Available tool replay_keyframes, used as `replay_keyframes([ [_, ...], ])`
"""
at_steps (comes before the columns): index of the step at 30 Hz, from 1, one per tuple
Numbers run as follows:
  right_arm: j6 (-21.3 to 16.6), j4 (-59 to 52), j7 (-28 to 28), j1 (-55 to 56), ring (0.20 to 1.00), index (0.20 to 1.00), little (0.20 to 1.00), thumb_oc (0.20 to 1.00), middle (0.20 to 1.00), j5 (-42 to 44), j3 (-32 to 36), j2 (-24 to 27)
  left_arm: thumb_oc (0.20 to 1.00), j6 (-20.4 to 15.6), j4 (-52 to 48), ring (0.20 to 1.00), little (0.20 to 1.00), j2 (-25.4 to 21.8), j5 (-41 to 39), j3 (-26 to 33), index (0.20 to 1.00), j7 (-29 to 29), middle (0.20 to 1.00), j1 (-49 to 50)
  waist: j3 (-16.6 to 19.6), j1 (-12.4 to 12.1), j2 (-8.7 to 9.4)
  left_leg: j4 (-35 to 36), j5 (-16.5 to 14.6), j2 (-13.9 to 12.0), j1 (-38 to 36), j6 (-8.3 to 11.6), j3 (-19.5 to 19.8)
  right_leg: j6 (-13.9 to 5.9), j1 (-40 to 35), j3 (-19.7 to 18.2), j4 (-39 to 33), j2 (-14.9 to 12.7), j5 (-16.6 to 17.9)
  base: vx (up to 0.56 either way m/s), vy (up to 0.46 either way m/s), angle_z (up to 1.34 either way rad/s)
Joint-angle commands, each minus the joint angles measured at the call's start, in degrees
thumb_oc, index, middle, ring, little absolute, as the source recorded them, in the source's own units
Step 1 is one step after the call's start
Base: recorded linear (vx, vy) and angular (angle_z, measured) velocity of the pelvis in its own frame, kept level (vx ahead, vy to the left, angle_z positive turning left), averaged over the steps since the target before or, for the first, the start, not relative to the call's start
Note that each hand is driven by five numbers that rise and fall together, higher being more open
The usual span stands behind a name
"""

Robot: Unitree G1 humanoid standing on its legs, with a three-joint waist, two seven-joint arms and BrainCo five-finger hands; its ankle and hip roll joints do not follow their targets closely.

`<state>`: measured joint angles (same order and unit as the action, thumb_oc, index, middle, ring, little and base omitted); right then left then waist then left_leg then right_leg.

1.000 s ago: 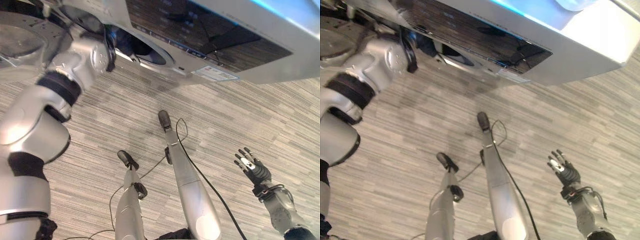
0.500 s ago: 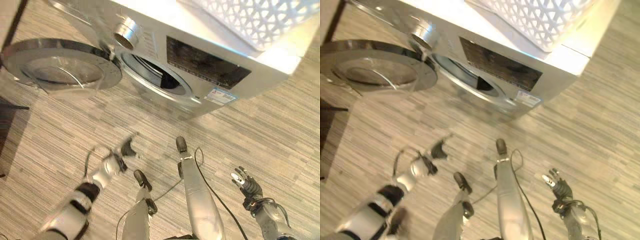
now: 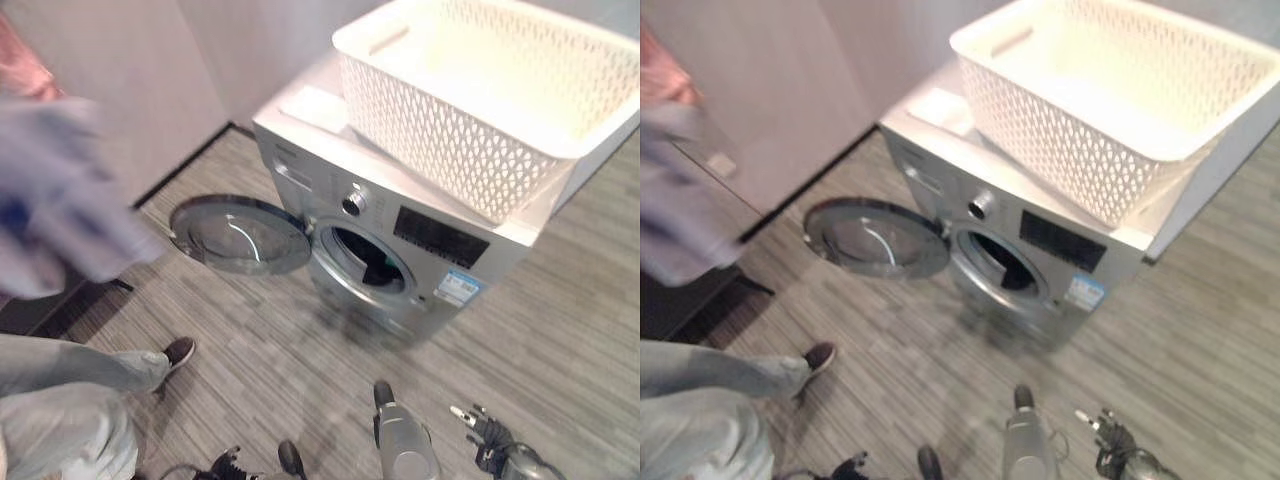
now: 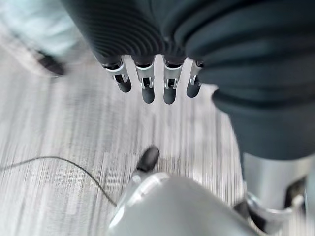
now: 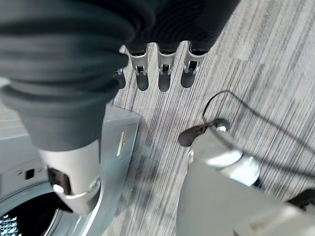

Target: Grab the laundry basket,head to the washer,open it,put in the laundry and shut it.

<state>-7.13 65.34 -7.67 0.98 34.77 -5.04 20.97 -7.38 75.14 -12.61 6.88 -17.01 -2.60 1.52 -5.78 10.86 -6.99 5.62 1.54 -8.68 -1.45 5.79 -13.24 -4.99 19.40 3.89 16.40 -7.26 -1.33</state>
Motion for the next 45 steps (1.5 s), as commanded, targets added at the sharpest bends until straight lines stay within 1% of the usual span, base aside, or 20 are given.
replay_keyframes([
  [1,0.14,0.86,0.48,-1.75,1.0,1.0,1.0,1.0,1.0,-2.89,0.32,-1.48,1.0,0.68,1.8,1.0,1.0,-0.98,-1.93,3.21,1.0,1.03,1.0,-1.5,-0.71,-0.35,2.84,-3.04,-8.96,0.45,-5.42,0.06,3.94,-5.37,-5.06,-3.73,-11.37,-3.37,5.41,0.06,0.041,0.03],
  [3,0.33,1.13,0.44,-1.79,1.0,1.0,1.0,1.0,1.0,-3.01,0.33,-1.96,1.0,0.86,2.4,1.0,1.0,-0.95,-1.68,3.6,1.0,0.89,1.0,-1.4,0.2,-0.66,3.16,-2.73,-9.24,0.54,-6.24,-0.04,3.99,-5.54,-5.94,-3.66,-11.99,-3.51,5.54,0.05,0.018,0.02],
  [5,0.49,0.69,1.33,-1.64,1.0,1.0,1.0,1.0,1.0,-3.05,0.38,-3.51,1.0,1.52,3.9,1.0,1.0,-0.82,-2.08,5.32,1.0,-0.25,1.0,-1.82,2.78,-1.11,4.17,-1.91,-9.79,0.91,-8.27,-0.25,3.55,-6.18,-7.95,-3.26,-13.47,-4.0,6.16,0.05,0.029,0.0],
  [6,0.49,0.68,1.34,-1.63,1.0,1.0,1.0,1.0,1.0,-3.05,0.38,-3.51,1.0,1.52,3.9,1.0,1.0,-0.82,-2.08,5.32,1.0,-0.25,1.0,-1.82,2.75,-1.1,4.18,-1.89,-9.79,0.91,-8.31,-0.25,3.55,-6.18,-8.0,-3.25,-13.49,-4.0,6.16,0.05,0.031,0.0],
  [7,0.58,-0.26,2.08,-0.9,1.0,1.0,1.0,1.0,1.0,-3.54,0.07,-4.07,1.0,1.51,3.02,1.0,1.0,-1.15,-3.31,6.5,1.0,-1.11,1.0,-2.25,3.97,-1.36,4.78,-1.49,-10.16,1.1,-9.23,-0.41,3.42,-6.52,-8.96,-3.21,-14.19,-4.27,6.41,0.0,0.0,0.0],
  [14,0.86,-2.07,2.61,0.03,1.0,1.0,1.0,1.0,1.0,-1.9,-0.43,-4.86,1.0,0.79,1.11,1.0,1.0,-0.69,-4.91,5.45,1.0,-1.56,1.0,-3.68,5.69,-1.27,6.15,-1.03,-10.83,1.34,-10.75,-0.79,3.12,-7.23,-10.16,-3.53,-14.32,-4.69,6.62,0.02,0.0,-0.01],
  [24,0.09,-4.48,3.01,1.69,1.0,1.0,1.0,1.0,1.0,0.48,1.62,-4.49,1.0,1.09,1.83,1.0,1.0,0.02,-4.98,6.2,1.0,-1.26,1.0,-2.86,6.33,-0.19,6.48,-0.62,-10.62,1.1,-11.08,-0.53,2.66,-7.37,-9.66,-4.41,-14.44,-4.24,6.94,0.0,-0.013,-0.02],
  [27,-0.63,-9.65,3.09,2.72,1.0,1.0,1.0,1.0,1.0,0.93,2.96,-2.87,1.0,1.07,1.57,1.0,1.0,-0.07,-5.97,7.7,1.0,-0.97,1.0,-1.72,6.23,0.17,6.19,-0.62,-10.19,0.82,-10.56,-0.3,2.7,-7.21,-9.11,-4.49,-14.42,-4.01,6.94,0.0,-0.037,-0.1],
  [29,-1.72,-16.51,3.61,3.63,1.0,1.0,1.0,1.0,1.0,2.98,5.71,-1.04,1.0,1.15,1.44,1.0,1.0,-0.12,-6.68,8.94,1.0,-0.88,1.0,-1.24,6.04,0.6,5.87,-0.62,-10.04,0.72,-10.28,-0.16,2.67,-7.21,-8.76,-4.66,-14.42,-3.9,6.98,-0.01,-0.018,-0.15],
  [32,-4.42,-32.28,4.79,6.51,1.0,1.0,1.0,1.0,1.0,5.12,11.91,2.62,1.0,1.2,0.92,1.0,1.0,-0.08,-6.81,10.77,1.0,-0.46,1.0,0.14,5.88,1.48,5.2,-0.62,-10.02,0.51,-10.03,0.04,2.41,-7.18,-8.13,-4.9,-14.25,-3.67,6.78,0.0,-0.003,-0.01],
  [34,-6.97,-43.84,6.02,7.0,1.0,1.0,1.0,1.0,1.0,5.75,17.33,6.44,1.0,1.24,0.99,1.0,1.0,-0.14,-6.66,11.63,1.0,-0.15,1.0,0.61,5.8,1.87,4.7,-0.62,-9.96,0.33,-9.98,0.1,2.41,-7.15,-7.94,-4.99,-13.95,-3.49,6.51,0.0,0.0,0.0],
  [35,-6.97,-43.84,6.03,7.01,1.0,1.0,1.0,1.0,1.0,5.75,17.34,6.43,1.0,1.24,0.99,1.0,1.0,-0.14,-6.66,11.62,1.0,-0.15,1.0,0.61,5.83,1.86,4.7,-0.62,-9.96,0.34,-9.95,0.1,2.4,-7.15,-7.9,-5.0,-13.95,-3.49,6.52,0.0,0.0,0.0],
  [36,-9.73,-52.76,8.02,5.44,1.0,1.0,1.0,1.0,1.0,3.87,22.51,11.26,1.0,1.07,1.12,1.0,1.0,0.13,-6.52,11.95,1.0,0.21,1.0,0.72,5.75,1.99,4.4,-0.62,-10.27,0.02,-10.39,0.09,2.46,-7.13,-8.23,-4.77,-13.55,-3.32,6.09,0.04,0.001,0.0],
  [38,-12.31,-58.69,10.54,0.67,1.0,1.0,1.0,1.0,1.0,0.5,27.51,18.51,1.0,0.95,1.19,1.0,1.0,0.03,-6.12,11.49,1.0,0.32,1.0,0.73,6.07,1.54,4.37,-0.62,-10.45,-0.21,-10.63,0.07,2.69,-7.06,-8.53,-4.67,-13.19,-3.16,5.63,0.03,-0.001,0.0],
  [39,-12.28,-58.72,10.57,0.64,1.0,1.0,1.0,1.0,1.0,0.48,27.53,18.52,1.0,0.95,1.2,1.0,1.0,0.05,-6.12,11.5,1.0,0.31,1.0,0.67,6.12,1.49,4.41,-0.62,-10.31,-0.14,-10.49,0.08,2.66,-7.02,-8.39,-4.75,-13.27,-3.2,5.8,0.03,-0.008,0.0],
  [40,-13.58,-59.84,12.08,-1.4,1.0,1.0,1.0,1.0,1.0,-0.54,28.79,20.93,1.0,0.9,1.13,1.0,1.0,0.11,-6.06,11.13,1.0,0.4,1.0,0.57,6.21,1.23,4.39,-0.62,-10.56,-0.39,-10.76,0.08,2.84,-7.03,-8.73,-4.5,-13.04,-3.1,5.34,0.03,-0.027,0.02],
  [41,-14.82,-62.45,15.0,-7.53,1.0,1.0,1.0,1.0,1.0,-3.06,29.54,26.99,1.0,0.94,0.88,1.0,1.0,0.13,-5.85,10.07,1.0,0.37,1.0,0.18,6.53,0.4,4.78,-0.62,-10.28,-0.68,-10.82,0.19,3.25,-6.85,-9.13,-4.13,-12.88,-3.04,5.13,0.05,-0.034,0.0],
  [43,-15.09,-61.05,16.9,-13.29,1.0,1.0,1.0,1.0,1.0,-5.36,28.11,32.27,1.0,0.83,0.59,1.0,1.0,-0.09,-5.68,8.56,1.0,0.41,1.0,-0.11,6.98,-0.75,5.35,-0.62,-10.16,-1.06,-10.82,0.35,3.67,-6.72,-9.52,-3.61,-12.67,-3.12,4.81,0.02,-0.022,0.0],
  [44,-15.18,-60.72,16.98,-13.77,1.0,1.0,1.0,1.0,1.0,-5.38,27.72,32.5,1.0,0.83,0.59,1.0,1.0,0.06,-5.69,8.68,1.0,0.4,1.0,-0.16,6.89,-0.6,5.2,-0.62,-10.17,-1.08,-10.84,0.36,3.69,-6.71,-9.54,-3.58,-12.66,-3.1,4.78,0.04,-0.048,0.06],
  [45,-15.0,-56.34,17.68,-24.76,1.0,1.0,1.0,1.0,1.0,-4.97,21.59,39.84,1.0,0.78,0.41,1.0,1.0,-0.2,-5.94,6.49,1.0,0.55,1.0,-0.13,7.13,-1.8,5.96,-0.62,-10.02,-1.46,-10.98,0.57,4.22,-6.38,-10.16,-3.04,-12.66,-3.02,4.34,0.03,-0.05,0.1],
])
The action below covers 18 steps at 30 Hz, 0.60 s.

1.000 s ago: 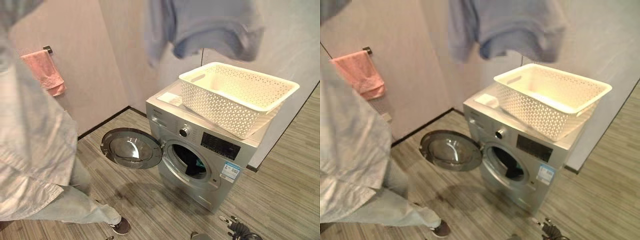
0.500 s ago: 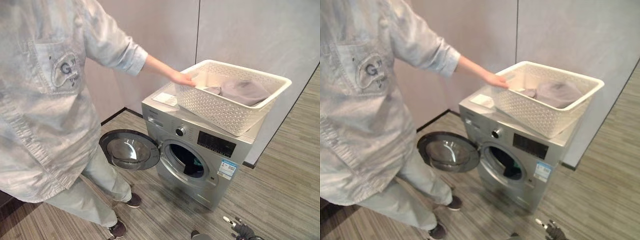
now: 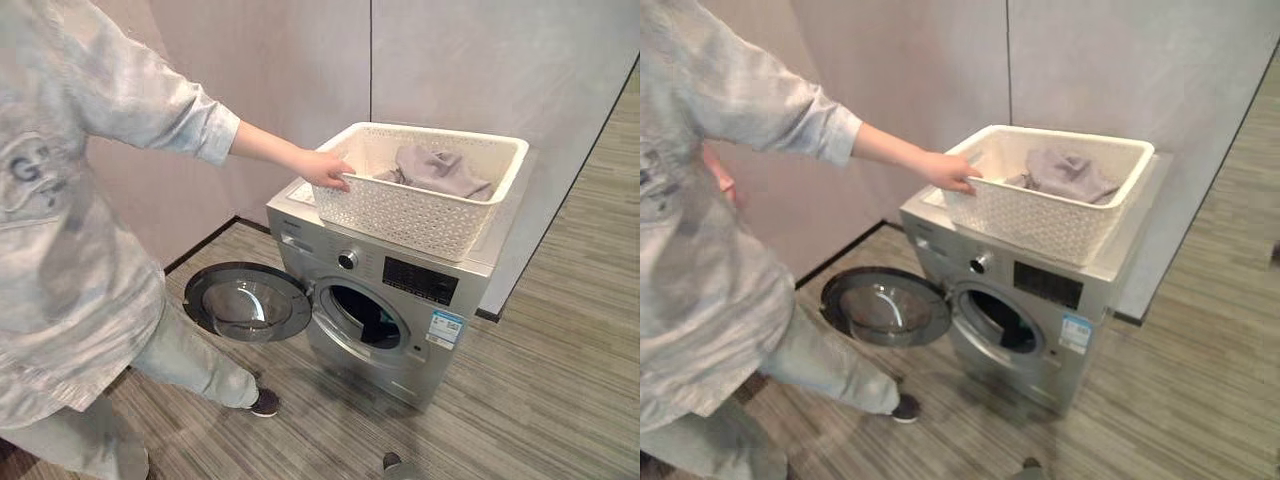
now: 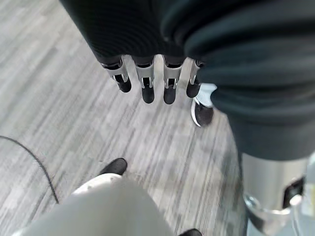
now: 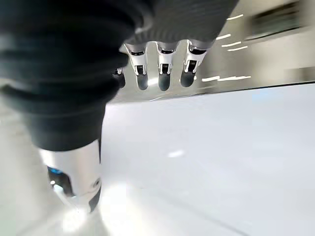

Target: Grab the laundry basket,head to the washer,open it,put in the laundry and shut it.

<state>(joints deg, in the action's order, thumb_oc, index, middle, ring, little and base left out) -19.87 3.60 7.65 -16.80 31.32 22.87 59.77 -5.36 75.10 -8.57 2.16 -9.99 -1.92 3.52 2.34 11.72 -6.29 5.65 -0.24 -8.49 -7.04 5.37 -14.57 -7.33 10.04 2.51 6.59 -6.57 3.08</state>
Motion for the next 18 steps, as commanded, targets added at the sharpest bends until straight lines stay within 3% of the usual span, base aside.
replay_keyframes([
  [1,-1.27,7.13,2.14,-10.66,1.0,1.0,1.0,1.0,1.0,-2.33,-9.46,3.8,1.0,-1.35,0.38,1.0,1.0,-4.62,-1.28,-1.55,1.0,0.18,1.0,-2.01,-0.85,-3.36,5.81,-0.65,-8.1,-1.77,-5.35,1.12,5.75,-3.95,-0.94,-1.41,-2.86,-3.66,-0.17,0.05,-0.062,0.03],
  [2,0.27,10.05,1.51,-17.52,1.0,1.0,1.0,1.0,1.0,-4.3,-15.95,7.82,1.0,-1.36,0.3,1.0,1.0,-5.04,-1.5,-2.04,1.0,0.63,1.0,-1.98,-1.04,-3.88,6.05,-0.65,-8.01,-2.08,-5.5,1.31,5.87,-3.84,-1.25,-1.12,-2.62,-3.49,-0.62,0.02,-0.036,0.02],
  [5,5.91,18.77,-2.14,-35.81,1.0,1.0,1.0,1.0,1.0,-9.67,-36.16,11.59,1.0,-1.21,0.45,1.0,1.0,-6.21,-2.69,-2.65,1.0,1.45,1.0,-2.06,-1.36,-4.93,7.11,-0.65,-6.92,-2.4,-4.8,1.76,6.06,-3.35,-0.82,-0.97,-2.17,-3.28,-0.89,0.0,-0.025,0.16],
  [6,8.53,23.97,-4.54,-44.29,1.0,1.0,1.0,1.0,1.0,-12.81,-46.38,12.03,1.0,-1.13,0.63,1.0,1.0,-6.51,-3.18,-2.38,1.0,1.58,1.0,-2.52,-1.88,-5.04,7.24,-0.65,-6.49,-2.73,-4.77,1.98,6.06,-3.12,-0.79,-0.89,-1.81,-3.04,-1.27,0.0,-0.018,0.09],
  [7,8.46,24.39,-4.54,-45.59,1.0,1.0,1.0,1.0,1.0,-12.7,-47.61,11.92,1.0,-1.13,0.64,1.0,1.0,-6.2,-3.17,-2.14,1.0,1.58,1.0,-2.53,-1.83,-4.82,6.99,-0.65,-6.4,-2.67,-4.6,1.98,6.06,-3.11,-0.65,-0.93,-1.88,-3.08,-1.15,0.0,0.0,0.0],
  [8,11.3,34.15,-7.35,-56.01,1.0,1.0,1.0,1.0,1.0,-16.64,-59.57,10.81,1.0,-1.02,0.89,1.0,1.0,-6.97,-4.27,-2.61,1.0,1.91,1.0,-3.08,-2.14,-5.39,7.72,-0.81,-5.6,-3.18,-3.84,2.28,6.34,-2.78,-0.27,-0.64,-1.58,-2.87,-1.32,0.0,0.0,0.0],
  [9,12.12,39.64,-7.97,-60.11,1.0,1.0,1.0,1.0,1.0,-18.35,-63.95,8.64,1.0,-1.1,0.93,1.0,1.0,-6.91,-4.44,-2.96,1.0,1.88,1.0,-3.3,-2.29,-5.61,7.7,-0.88,-5.36,-3.37,-3.5,2.35,6.57,-2.63,-0.19,-0.42,-1.46,-2.81,-1.44,0.0,-0.037,0.06],
  [11,12.99,44.33,-9.2,-63.39,1.0,1.0,1.0,1.0,1.0,-20.25,-67.55,5.83,1.0,-1.1,1.17,1.0,1.0,-6.71,-4.66,-3.37,1.0,2.2,1.0,-3.55,-2.44,-5.81,7.73,-0.88,-5.05,-3.64,-3.18,2.45,7.08,-2.41,-0.24,0.03,-1.48,-2.74,-1.54,0.01,-0.024,0.18],
  [12,14.44,51.24,-10.74,-67.22,0.862,0.862,0.862,0.862,0.862,-24.61,-72.45,2.32,1.0,-1.26,1.34,1.0,1.0,-6.77,-4.84,-4.06,1.0,2.29,1.0,-3.94,-2.48,-6.26,8.03,-0.83,-4.62,-3.99,-2.59,2.52,7.59,-2.21,-0.42,0.75,-1.67,-2.66,-1.63,0.02,-0.028,0.26],
  [13,14.97,55.07,-11.21,-68.0,0.843,0.843,0.843,0.843,0.843,-27.86,-74.16,0.41,1.0,-1.31,1.38,1.0,1.0,-6.84,-5.07,-4.25,1.0,2.45,1.0,-4.0,-2.52,-6.72,8.32,-0.78,-4.43,-4.1,-2.26,2.53,7.99,-2.11,-0.59,1.08,-1.9,-2.63,-1.54,0.02,-0.04,0.17],
  [15,15.26,58.14,-11.85,-68.49,0.875,0.875,0.875,0.875,0.875,-30.26,-75.68,-1.01,1.0,-1.34,1.32,1.0,1.0,-6.96,-5.16,-4.35,1.0,2.38,1.0,-4.14,-2.52,-6.96,8.44,-0.75,-4.25,-4.19,-1.86,2.56,8.35,-2.03,-0.71,1.48,-2.12,-2.58,-1.56,0.01,-0.027,0.25],
  [18,16.36,65.54,-14.53,-69.1,1.0,1.0,1.0,1.0,1.0,-37.26,-79.39,-3.66,1.0,-1.22,1.6,1.0,1.0,-7.66,-5.13,-4.77,1.0,3.14,1.0,-4.08,-2.86,-7.92,8.9,-0.71,-3.69,-4.52,-0.7,2.67,9.67,-1.68,-0.98,2.51,-2.69,-2.38,-1.82,0.02,-0.025,0.29],
])
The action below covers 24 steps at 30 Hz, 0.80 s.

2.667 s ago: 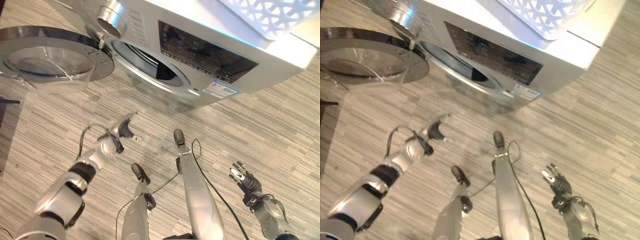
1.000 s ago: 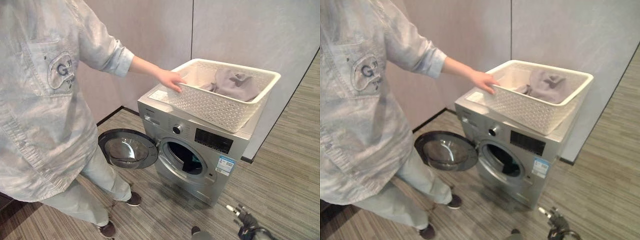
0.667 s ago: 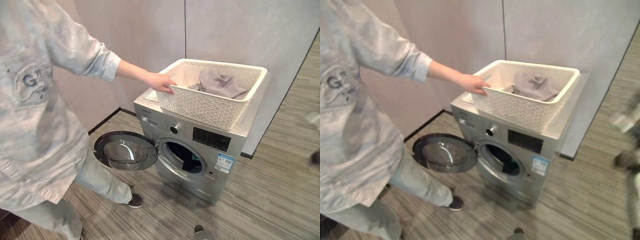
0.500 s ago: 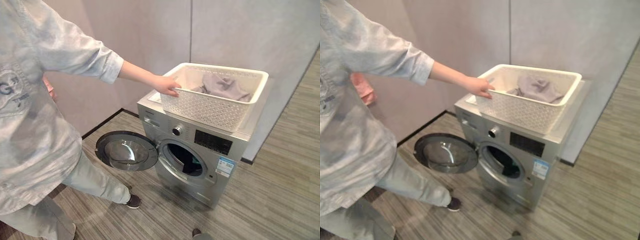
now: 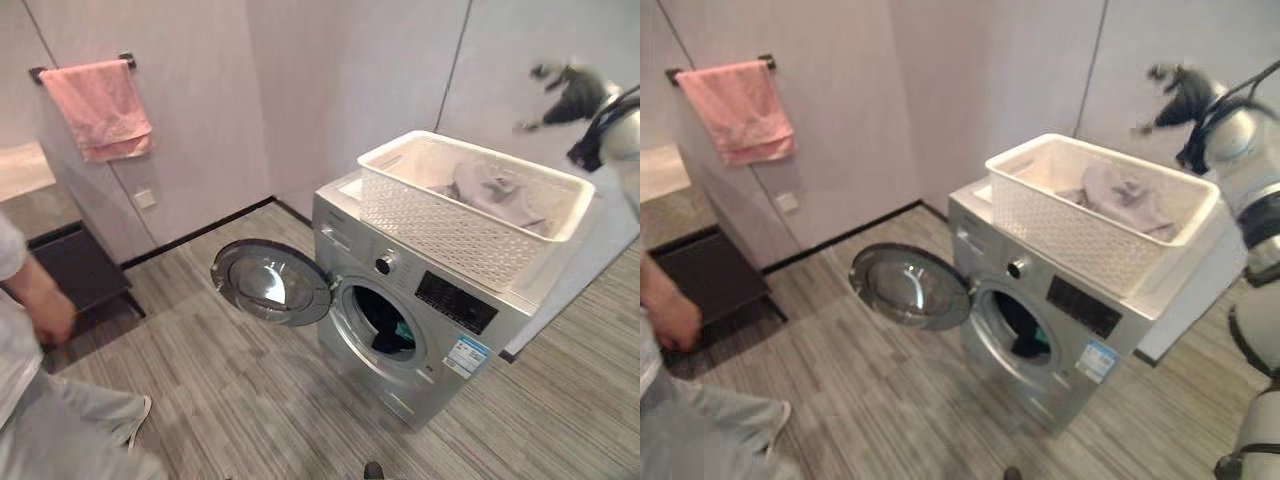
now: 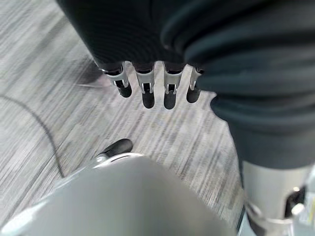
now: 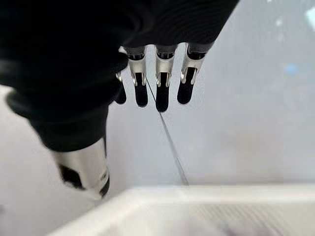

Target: Grab the laundry basket,head to the washer,open it,put in the laundry and shut it.

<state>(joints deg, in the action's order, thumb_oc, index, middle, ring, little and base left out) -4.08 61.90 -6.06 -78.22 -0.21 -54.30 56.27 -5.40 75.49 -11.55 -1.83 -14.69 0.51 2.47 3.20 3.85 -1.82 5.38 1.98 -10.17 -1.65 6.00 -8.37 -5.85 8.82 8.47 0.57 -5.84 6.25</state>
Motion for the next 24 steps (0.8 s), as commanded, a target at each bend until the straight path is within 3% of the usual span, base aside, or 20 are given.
replay_keyframes([
  [1,0.7,8.35,-1.06,-7.59,1.0,1.0,1.0,1.0,1.0,-7.09,-2.54,-0.39,1.0,-1.15,1.42,1.0,1.0,-4.8,-0.99,-0.15,1.0,0.85,1.0,-2.96,-3.79,-0.23,4.5,-0.43,-5.82,-2.93,-5.82,2.07,3.75,-3.11,0.23,-3.28,3.25,-3.09,-5.05,0.01,-0.023,0.1],
  [13,0.96,13.72,-2.97,-4.86,1.0,1.0,1.0,1.0,1.0,-11.23,-2.82,-0.6,1.0,-1.39,0.96,1.0,1.0,-6.45,-3.16,1.02,1.0,1.51,1.0,-2.67,-5.17,-2.64,4.39,-0.38,-4.04,-3.34,-2.28,2.62,6.01,-2.6,1.7,-1.92,2.92,-2.85,-5.6,0.0,-0.027,0.1],
  [24,1.61,14.84,-10.05,-0.21,1.0,1.0,1.0,1.0,1.0,-11.22,-4.95,3.65,1.0,-2.01,-4.67,1.0,1.0,-8.12,-5.45,-1.52,1.0,3.63,1.0,-2.93,-9.16,-4.95,2.68,-0.71,0.02,-4.13,2.06,3.01,8.82,-1.76,6.68,-0.18,6.95,-2.62,-7.03,-0.03,-0.036,0.12],
])
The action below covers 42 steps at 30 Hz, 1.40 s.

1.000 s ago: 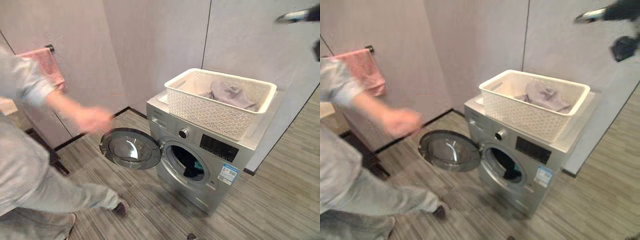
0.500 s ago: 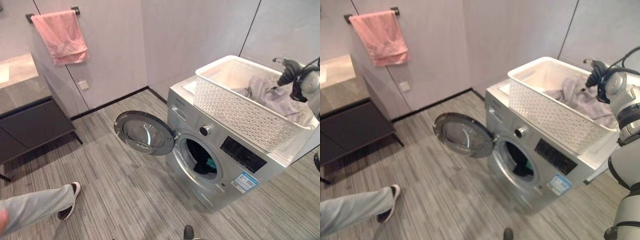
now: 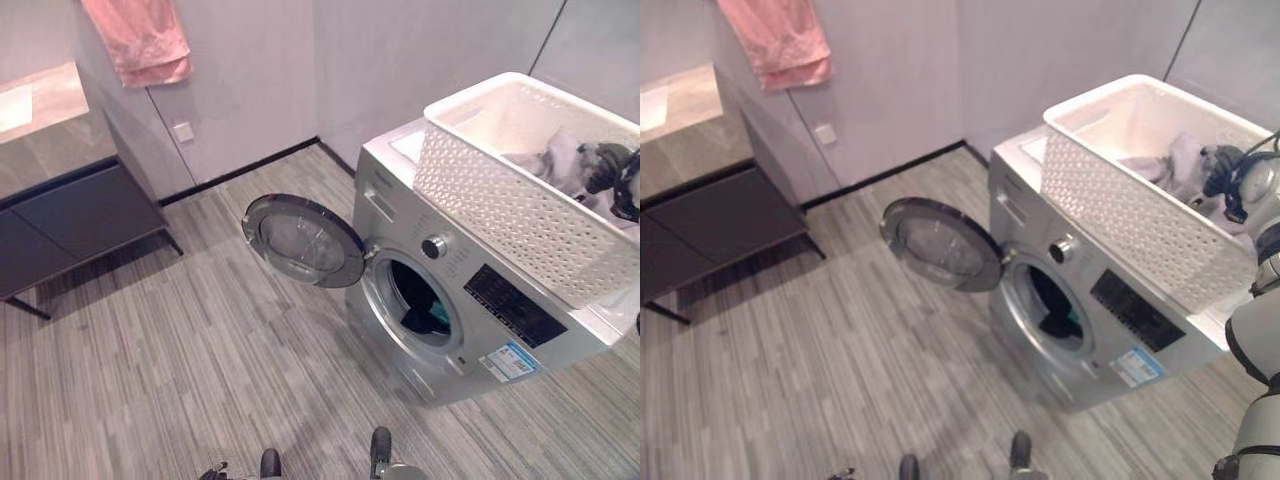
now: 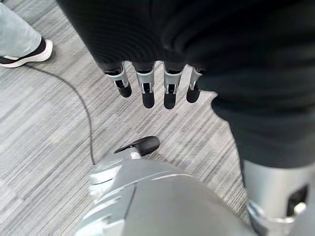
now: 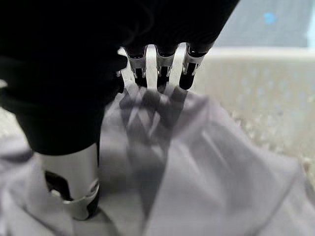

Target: Grab the laundry basket,head to the washer,open it,put in the laundry and shut it.

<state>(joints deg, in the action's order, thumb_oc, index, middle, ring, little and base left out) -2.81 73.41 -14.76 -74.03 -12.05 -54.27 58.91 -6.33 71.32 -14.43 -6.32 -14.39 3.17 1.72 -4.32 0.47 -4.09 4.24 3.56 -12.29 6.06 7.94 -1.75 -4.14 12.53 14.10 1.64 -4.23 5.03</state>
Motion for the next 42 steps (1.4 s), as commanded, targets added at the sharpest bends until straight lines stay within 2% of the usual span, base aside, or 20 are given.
replay_keyframes([
  [1,0.47,2.35,-2.57,-3.53,1.0,1.0,1.0,1.0,1.0,1.39,-5.28,1.43,1.0,-1.17,-1.46,1.0,1.0,-5.29,-1.16,-2.38,1.0,1.28,1.0,-1.98,-2.37,-1.62,4.69,0.52,-1.17,-2.14,-4.93,1.13,2.28,-3.47,4.11,-5.69,6.35,-4.2,-5.9,-0.04,-0.022,0.1],
  [7,0.86,1.89,-3.45,-0.94,1.0,1.0,1.0,1.0,1.0,3.06,-4.12,1.23,1.0,-1.4,-2.1,1.0,1.0,-4.9,-1.64,-3.66,1.0,1.32,1.0,-2.64,-3.48,-1.5,4.09,0.76,-0.38,-2.26,-3.29,1.4,1.79,-3.48,6.71,-6.04,7.21,-4.14,-5.82,-0.04,-0.009,0.06],
  [8,0.99,1.56,-3.65,-0.99,0.718,0.718,0.718,0.718,0.718,3.85,-4.02,1.0,1.0,-1.43,-2.25,1.0,1.0,-4.75,-1.56,-3.95,1.0,1.18,1.0,-2.75,-3.62,-1.31,3.88,0.76,-0.32,-2.31,-3.09,1.43,1.67,-3.38,7.38,-6.25,7.66,-4.04,-5.89,-0.01,-0.005,0.05],
  [9,0.99,1.56,-3.65,-1.0,0.558,0.558,0.558,0.558,0.558,3.85,-4.03,1.0,1.0,-1.44,-2.25,1.0,1.0,-4.74,-1.56,-3.94,1.0,1.18,1.0,-2.75,-3.61,-1.32,3.88,0.76,-0.32,-2.31,-3.08,1.43,1.66,-3.38,7.41,-6.26,7.69,-4.04,-5.9,-0.02,-0.01,0.04],
  [10,1.07,1.73,-3.71,-1.12,0.253,0.253,0.253,0.253,0.253,4.12,-3.87,0.84,1.0,-1.45,-2.22,1.0,1.0,-4.74,-1.69,-3.94,1.0,1.21,1.0,-2.79,-3.68,-1.25,3.81,0.76,-0.3,-2.37,-3.01,1.48,1.54,-3.37,7.62,-6.24,7.89,-4.04,-5.91,0.0,0.0,0.0],
  [11,1.03,2.19,-3.13,-1.63,0.2,0.2,0.2,0.2,0.2,4.47,-3.46,0.43,1.0,-1.46,-2.22,1.0,1.0,-4.69,-2.02,-4.11,1.0,1.19,1.0,-2.99,-3.66,-1.29,3.7,0.76,-0.19,-2.36,-2.98,1.51,1.55,-3.35,7.69,-6.34,7.97,-3.94,-5.93,0.0,0.0,0.0],
  [19,0.22,1.97,0.81,-5.69,0.2,0.2,0.2,0.2,0.2,9.37,-1.33,0.24,1.0,-1.55,-1.92,1.0,1.0,-4.26,-1.87,-4.72,1.0,0.55,1.0,-3.57,-3.16,-0.57,3.42,0.76,-0.38,-2.53,-3.67,1.59,1.14,-3.41,7.13,-6.42,8.07,-3.73,-6.03,0.0,0.0,0.0],
  [26,-0.83,2.63,6.0,-14.08,0.2,0.2,0.2,0.2,0.2,16.77,0.57,2.52,1.0,-1.86,-0.78,1.0,1.0,-4.28,-1.57,-4.58,1.0,-0.04,1.0,-4.3,-1.64,0.22,4.1,0.76,-1.43,-2.59,-5.04,1.7,1.13,-3.78,5.05,-6.25,7.5,-3.85,-5.98,0.0,0.0,0.0],
  [28,-1.43,3.49,9.86,-20.11,0.2,0.2,0.2,0.2,0.2,21.15,1.12,3.55,1.0,-2.1,-0.25,1.0,1.0,-4.43,-1.54,-4.51,1.0,-0.63,1.0,-4.79,-0.68,0.63,4.6,0.76,-2.16,-2.54,-5.82,1.59,1.23,-3.93,3.79,-6.06,7.07,-4.02,-5.88,0.03,0.028,0.02],
  [32,-1.97,3.04,12.61,-23.86,0.2,0.2,0.2,0.2,0.2,26.23,2.8,3.15,1.0,-2.24,0.57,1.0,1.0,-4.38,-1.63,-4.17,1.0,-1.48,1.0,-5.06,0.11,0.92,5.06,0.76,-2.72,-2.67,-6.67,1.51,1.16,-3.95,2.67,-6.14,6.92,-3.95,-6.01,0.01,0.005,0.0],
  [33,-2.06,3.96,14.79,-26.67,0.2,0.2,0.2,0.2,0.2,29.27,3.58,2.59,1.0,-2.21,1.03,1.0,1.0,-4.49,-1.89,-3.83,1.0,-2.01,1.0,-5.04,0.79,1.02,5.47,0.76,-3.0,-2.71,-7.31,1.45,1.03,-3.99,2.08,-6.24,6.86,-3.83,-6.05,0.03,0.022,0.01],
  [35,-2.19,4.04,15.18,-27.61,0.2,0.2,0.2,0.2,0.2,29.96,3.67,2.25,1.0,-2.2,1.23,1.0,1.0,-4.45,-2.07,-3.67,1.0,-2.27,1.0,-5.05,0.95,1.08,5.55,0.76,-3.16,-2.72,-7.65,1.41,0.99,-4.0,1.75,-6.21,6.82,-3.8,-6.08,0.03,0.022,0.01],
  [42,-3.53,1.41,25.92,-33.94,0.2,0.2,0.2,0.2,0.2,32.87,5.7,3.43,1.0,-1.98,1.69,1.0,1.0,-3.8,-3.21,-3.07,1.0,-4.65,1.0,-5.08,3.1,1.71,6.45,0.76,-4.45,-2.52,-9.22,1.14,1.04,-4.33,-1.07,-6.15,5.42,-3.87,-6.16,0.03,0.023,0.0],
])
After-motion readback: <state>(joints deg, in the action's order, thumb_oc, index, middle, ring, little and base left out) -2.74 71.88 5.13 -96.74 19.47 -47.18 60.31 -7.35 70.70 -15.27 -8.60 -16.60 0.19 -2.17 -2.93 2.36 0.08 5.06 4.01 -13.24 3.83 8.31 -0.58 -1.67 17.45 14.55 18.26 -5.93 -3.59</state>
